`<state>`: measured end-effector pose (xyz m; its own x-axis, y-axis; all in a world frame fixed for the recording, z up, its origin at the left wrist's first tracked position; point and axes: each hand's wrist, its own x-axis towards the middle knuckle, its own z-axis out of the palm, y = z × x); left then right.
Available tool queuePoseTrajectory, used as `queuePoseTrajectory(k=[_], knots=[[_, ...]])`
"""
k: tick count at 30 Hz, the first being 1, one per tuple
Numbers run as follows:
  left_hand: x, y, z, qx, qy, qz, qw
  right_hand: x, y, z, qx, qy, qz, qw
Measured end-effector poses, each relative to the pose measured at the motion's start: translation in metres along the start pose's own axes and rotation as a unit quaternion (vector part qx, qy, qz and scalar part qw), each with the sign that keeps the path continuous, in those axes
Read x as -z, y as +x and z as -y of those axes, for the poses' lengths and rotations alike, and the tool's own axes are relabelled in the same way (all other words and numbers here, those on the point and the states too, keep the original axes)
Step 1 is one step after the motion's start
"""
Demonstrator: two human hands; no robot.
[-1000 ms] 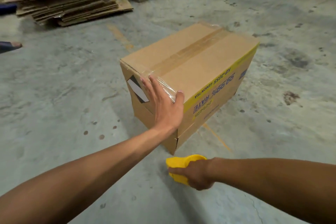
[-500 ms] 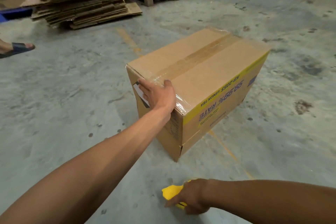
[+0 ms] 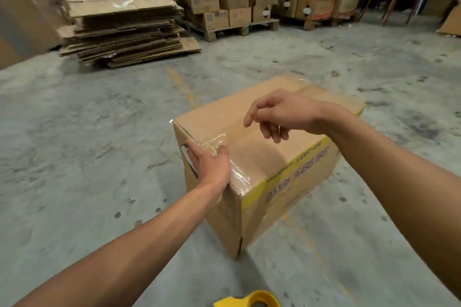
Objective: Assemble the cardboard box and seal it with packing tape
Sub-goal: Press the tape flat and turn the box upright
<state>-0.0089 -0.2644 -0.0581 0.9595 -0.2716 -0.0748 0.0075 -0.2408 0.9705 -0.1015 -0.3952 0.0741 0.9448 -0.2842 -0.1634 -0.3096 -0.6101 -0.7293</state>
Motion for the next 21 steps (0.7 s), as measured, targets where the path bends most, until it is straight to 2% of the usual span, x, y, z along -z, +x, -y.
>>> queuePoseTrajectory(k=[2, 4, 6, 8, 16, 21], knots=[[-0.001, 0.000, 0.001, 0.005, -0.002, 0.002, 1.000, 0.016, 0.033, -0.035, -0.016, -0.076, -0.166, 0.983], [-0.001, 0.000, 0.001, 0.007, -0.011, 0.005, 1.000, 0.024, 0.049, -0.075, -0.117, -0.216, -0.205, 0.947], [-0.001, 0.002, 0.002, 0.004, -0.021, 0.009, 1.000, 0.028, 0.047, -0.106, -0.231, -0.265, -0.201, 0.914], [-0.001, 0.004, 0.004, 0.003, -0.029, 0.014, 0.999, 0.026, 0.037, -0.119, -0.283, -0.242, -0.188, 0.909], [0.044, 0.046, -0.003, 0.032, -0.020, 0.019, 0.999, -0.018, 0.041, -0.098, -0.313, -0.195, -0.170, 0.914], [0.084, 0.075, -0.012, 0.043, 0.009, 0.088, 0.995, -0.054, 0.043, -0.062, -0.320, -0.206, -0.122, 0.917]])
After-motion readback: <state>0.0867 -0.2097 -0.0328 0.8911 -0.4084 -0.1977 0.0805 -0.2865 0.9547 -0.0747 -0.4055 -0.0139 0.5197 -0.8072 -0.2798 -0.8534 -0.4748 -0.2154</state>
